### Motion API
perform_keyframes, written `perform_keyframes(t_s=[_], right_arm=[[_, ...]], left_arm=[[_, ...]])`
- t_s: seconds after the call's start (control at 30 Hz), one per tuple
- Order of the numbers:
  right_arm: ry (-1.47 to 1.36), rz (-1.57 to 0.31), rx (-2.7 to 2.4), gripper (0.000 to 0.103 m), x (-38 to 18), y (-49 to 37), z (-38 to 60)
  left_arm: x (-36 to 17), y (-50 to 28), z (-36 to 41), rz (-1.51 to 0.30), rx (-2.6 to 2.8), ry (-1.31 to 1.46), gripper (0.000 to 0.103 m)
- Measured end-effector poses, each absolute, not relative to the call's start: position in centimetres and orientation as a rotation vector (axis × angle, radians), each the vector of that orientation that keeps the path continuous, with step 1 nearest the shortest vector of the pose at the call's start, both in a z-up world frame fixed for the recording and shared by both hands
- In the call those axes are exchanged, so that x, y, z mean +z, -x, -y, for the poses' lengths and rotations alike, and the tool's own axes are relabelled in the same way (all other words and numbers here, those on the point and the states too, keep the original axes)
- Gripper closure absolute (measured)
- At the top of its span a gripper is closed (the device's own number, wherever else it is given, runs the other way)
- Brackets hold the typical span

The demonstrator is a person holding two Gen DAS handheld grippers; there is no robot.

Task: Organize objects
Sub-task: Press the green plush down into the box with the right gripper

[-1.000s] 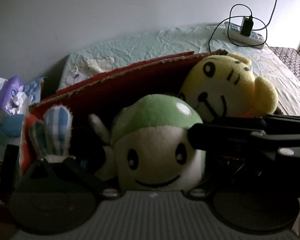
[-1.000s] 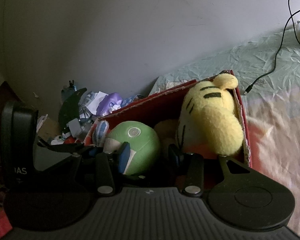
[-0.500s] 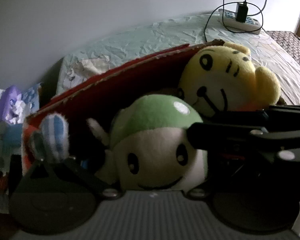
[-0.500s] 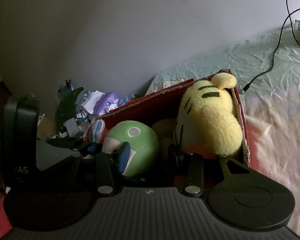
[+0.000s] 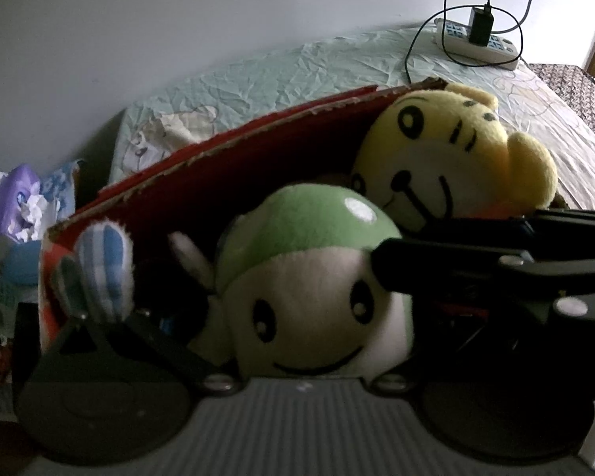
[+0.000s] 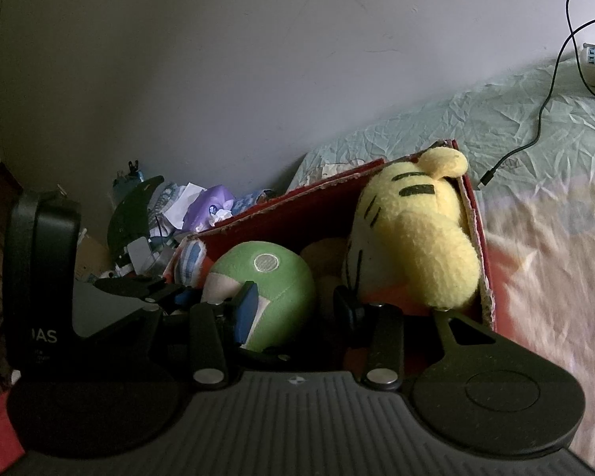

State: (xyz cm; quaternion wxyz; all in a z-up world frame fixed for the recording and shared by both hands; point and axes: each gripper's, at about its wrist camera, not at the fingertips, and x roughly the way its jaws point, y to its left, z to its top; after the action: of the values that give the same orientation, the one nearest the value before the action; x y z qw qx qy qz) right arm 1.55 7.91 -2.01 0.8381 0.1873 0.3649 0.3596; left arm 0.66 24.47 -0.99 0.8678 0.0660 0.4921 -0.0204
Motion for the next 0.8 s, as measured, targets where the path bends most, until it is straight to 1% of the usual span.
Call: perform_keyframes(t_s=[0.8], right_arm=[[-0.386,-0.781,0.761,0.060,-2.26,-1.40,-7.23]], left_arm=[[-1.05,-0.76,-24.24,-1.033,-0.029,-0.154,0.000]])
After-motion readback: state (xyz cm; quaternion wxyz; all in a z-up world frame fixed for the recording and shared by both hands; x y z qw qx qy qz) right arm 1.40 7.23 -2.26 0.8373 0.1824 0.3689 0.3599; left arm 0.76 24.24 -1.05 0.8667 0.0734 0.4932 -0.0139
